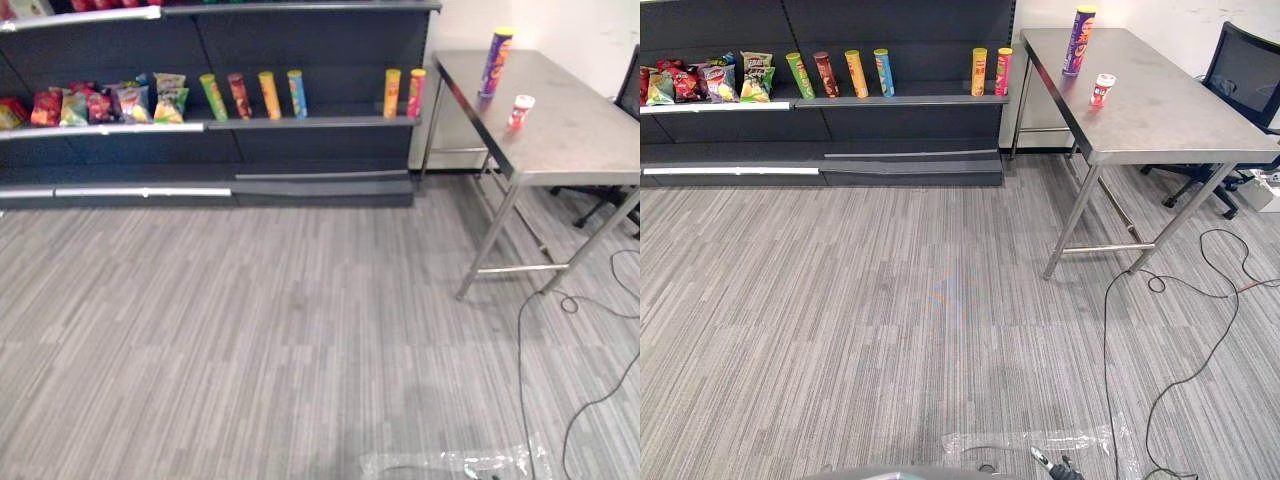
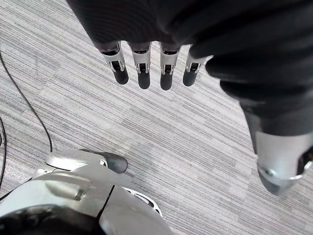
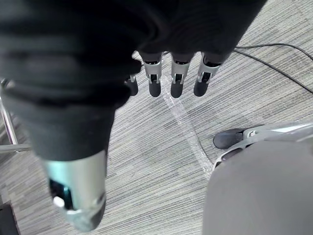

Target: Put the gum and the chips on the shelf.

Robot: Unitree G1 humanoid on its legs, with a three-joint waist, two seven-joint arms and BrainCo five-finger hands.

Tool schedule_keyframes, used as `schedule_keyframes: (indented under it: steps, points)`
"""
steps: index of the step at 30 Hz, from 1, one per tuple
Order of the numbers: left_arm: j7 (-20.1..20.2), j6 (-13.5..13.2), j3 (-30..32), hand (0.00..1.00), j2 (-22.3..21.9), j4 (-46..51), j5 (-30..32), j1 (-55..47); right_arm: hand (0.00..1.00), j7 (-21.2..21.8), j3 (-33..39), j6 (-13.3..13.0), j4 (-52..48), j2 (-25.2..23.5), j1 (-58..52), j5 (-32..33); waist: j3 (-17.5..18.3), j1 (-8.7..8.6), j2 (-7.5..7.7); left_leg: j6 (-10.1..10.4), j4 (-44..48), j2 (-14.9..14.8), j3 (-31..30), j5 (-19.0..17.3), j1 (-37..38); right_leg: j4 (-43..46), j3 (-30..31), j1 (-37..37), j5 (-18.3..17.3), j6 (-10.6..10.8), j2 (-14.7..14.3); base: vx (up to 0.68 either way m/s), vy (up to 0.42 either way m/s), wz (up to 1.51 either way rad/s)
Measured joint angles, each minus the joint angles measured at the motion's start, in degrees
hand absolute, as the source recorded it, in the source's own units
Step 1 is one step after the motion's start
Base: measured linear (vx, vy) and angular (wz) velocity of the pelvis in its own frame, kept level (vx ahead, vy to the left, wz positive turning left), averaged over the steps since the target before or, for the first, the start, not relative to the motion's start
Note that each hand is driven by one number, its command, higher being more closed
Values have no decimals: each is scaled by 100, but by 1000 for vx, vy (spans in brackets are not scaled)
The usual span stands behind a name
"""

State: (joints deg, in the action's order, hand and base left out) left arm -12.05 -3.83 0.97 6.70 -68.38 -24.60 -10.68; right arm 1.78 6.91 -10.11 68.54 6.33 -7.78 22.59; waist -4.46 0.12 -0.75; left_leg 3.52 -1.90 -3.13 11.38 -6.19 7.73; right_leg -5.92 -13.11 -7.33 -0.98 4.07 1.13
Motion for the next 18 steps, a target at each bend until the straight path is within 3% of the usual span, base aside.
schedule_keyframes:
  steps: [4,12,18]
  points:
    - [18,37,-58,0,8,-1,-2,33,0,-4,0,-16,-7,-2,108,1,-39,6,-18,17,-15,-12,50,-11,90,1,-50,-89,-76,187,0,0,0,0]
    - [131,220,-77,0,27,2,-178,82,0,-13,10,-62,-10,-4,177,1,-134,8,-41,50,-94,-23,106,-28,150,1,-50,-92,-59,160,-11,-8,-3,0]
    - [117,181,-113,0,31,3,-170,80,0,-16,157,-68,-9,-44,176,0,-137,12,-41,80,-91,-22,173,-47,159,1,-61,-94,-57,157,-5,0,0,0]
